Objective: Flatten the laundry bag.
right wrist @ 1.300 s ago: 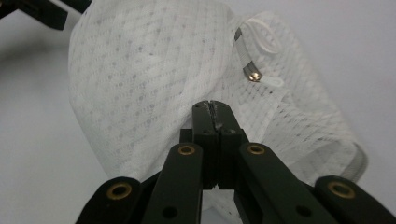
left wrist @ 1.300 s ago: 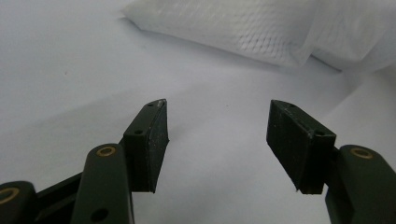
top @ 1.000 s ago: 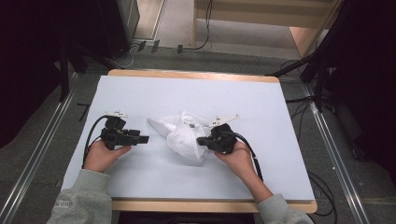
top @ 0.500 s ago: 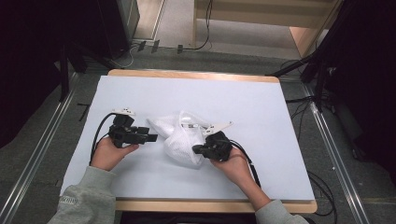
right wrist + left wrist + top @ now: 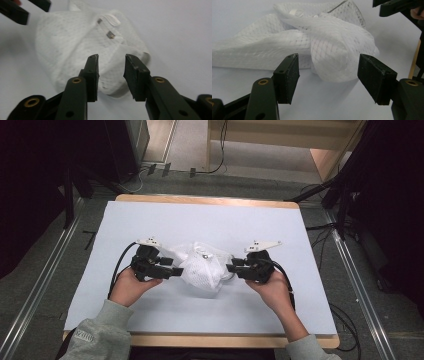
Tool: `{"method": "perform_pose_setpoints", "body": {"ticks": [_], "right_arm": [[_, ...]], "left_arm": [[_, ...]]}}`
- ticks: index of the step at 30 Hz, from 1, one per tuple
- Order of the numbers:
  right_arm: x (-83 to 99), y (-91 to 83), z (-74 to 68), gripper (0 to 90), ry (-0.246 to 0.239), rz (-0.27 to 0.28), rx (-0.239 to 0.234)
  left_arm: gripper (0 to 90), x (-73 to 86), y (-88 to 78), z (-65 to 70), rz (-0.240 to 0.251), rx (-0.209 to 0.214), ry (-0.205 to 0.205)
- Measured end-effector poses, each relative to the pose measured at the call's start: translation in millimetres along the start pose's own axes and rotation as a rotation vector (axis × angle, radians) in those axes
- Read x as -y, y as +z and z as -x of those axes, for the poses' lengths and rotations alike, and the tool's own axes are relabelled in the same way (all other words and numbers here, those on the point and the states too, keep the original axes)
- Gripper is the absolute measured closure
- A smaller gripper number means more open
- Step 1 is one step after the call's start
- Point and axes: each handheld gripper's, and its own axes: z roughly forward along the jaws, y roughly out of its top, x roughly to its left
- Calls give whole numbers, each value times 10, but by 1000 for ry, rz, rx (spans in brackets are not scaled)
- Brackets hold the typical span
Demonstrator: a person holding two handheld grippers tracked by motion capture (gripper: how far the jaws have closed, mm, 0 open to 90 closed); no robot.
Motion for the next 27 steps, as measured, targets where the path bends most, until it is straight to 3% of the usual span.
{"method": "perform_pose_setpoints", "body": {"ticks": [4, 5, 8, 15, 16, 18, 19, 20, 23, 27], "right_arm": [[37, 25, 118, 556, 23, -4, 36], [67, 59, 175, 493, 35, -11, 41], [100, 112, 220, 457, 47, -21, 36], [166, 334, 231, 395, 65, -82, 13], [179, 389, 220, 481, 69, -101, -11], [176, 405, 192, 627, 65, -110, -35], [176, 405, 192, 627, 65, -110, -35], [157, 385, 158, 757, 45, -110, -27], [120, 320, 159, 821, 34, -80, -28], [71, 201, 171, 840, 27, -41, -10]], "left_arm": [[342, -6, 71, 32, -13, -6, 26], [388, -2, 104, 36, -17, -16, 32], [448, 10, 206, 5, -42, -4, 24], [799, 27, 327, -69, -92, 62, -12], [871, 27, 321, -70, -100, 59, -7], [889, 27, 309, -73, -98, 59, -4], [889, 27, 291, -82, -95, 57, -4], [896, 27, 269, -92, -95, 52, -4], [900, 31, 158, -162, -76, 37, -22], [900, 36, 71, -211, -55, 27, -34]]}}
